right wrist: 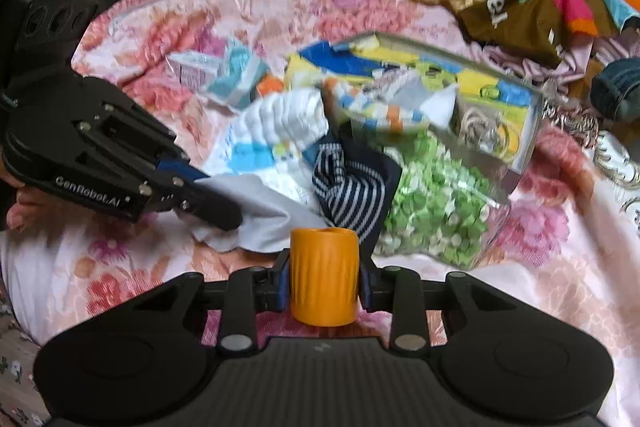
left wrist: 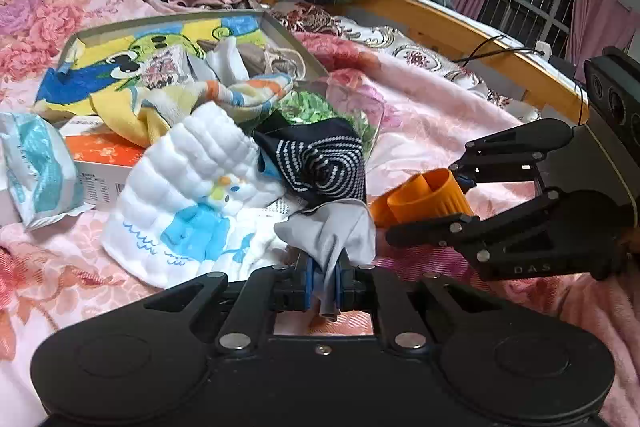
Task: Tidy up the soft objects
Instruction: 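Carry the grey sock with the left tool to the tray while the right tool carries the cup there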
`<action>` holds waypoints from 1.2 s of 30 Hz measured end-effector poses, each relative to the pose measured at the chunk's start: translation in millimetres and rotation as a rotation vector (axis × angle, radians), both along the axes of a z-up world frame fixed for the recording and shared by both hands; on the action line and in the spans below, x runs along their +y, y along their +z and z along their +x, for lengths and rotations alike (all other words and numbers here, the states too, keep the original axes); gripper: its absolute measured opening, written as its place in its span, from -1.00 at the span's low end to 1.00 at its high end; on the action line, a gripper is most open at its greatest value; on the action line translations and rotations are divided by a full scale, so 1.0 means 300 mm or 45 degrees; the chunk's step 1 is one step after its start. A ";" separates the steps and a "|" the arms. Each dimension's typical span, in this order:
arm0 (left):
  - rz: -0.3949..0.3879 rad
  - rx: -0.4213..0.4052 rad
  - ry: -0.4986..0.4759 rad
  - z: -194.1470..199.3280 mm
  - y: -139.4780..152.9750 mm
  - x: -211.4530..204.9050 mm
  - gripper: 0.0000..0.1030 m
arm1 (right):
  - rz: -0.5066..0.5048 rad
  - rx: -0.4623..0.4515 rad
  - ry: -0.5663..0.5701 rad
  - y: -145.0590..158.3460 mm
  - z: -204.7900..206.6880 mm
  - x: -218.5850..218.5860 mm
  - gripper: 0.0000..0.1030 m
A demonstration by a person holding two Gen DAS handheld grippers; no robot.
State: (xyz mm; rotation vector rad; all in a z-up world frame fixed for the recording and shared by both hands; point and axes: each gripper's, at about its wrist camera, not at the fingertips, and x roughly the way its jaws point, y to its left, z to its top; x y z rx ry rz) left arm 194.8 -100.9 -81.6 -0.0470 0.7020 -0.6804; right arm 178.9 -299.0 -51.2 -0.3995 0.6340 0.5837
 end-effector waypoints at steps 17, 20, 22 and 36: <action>-0.128 -0.164 0.179 -0.190 0.179 0.058 -0.80 | 0.089 -0.256 -0.044 0.099 -0.101 0.012 -0.24; -0.149 -0.186 0.222 -0.217 0.196 0.074 -0.80 | 0.100 -0.286 -0.066 0.106 -0.108 0.012 -0.21; -0.156 -0.206 0.250 -0.227 0.209 0.084 -0.80 | 0.118 -0.308 -0.102 0.113 -0.108 0.008 -0.17; -0.214 -0.212 0.354 -0.054 0.282 0.108 -0.80 | 0.311 -0.348 -0.365 0.122 0.001 -0.065 -0.14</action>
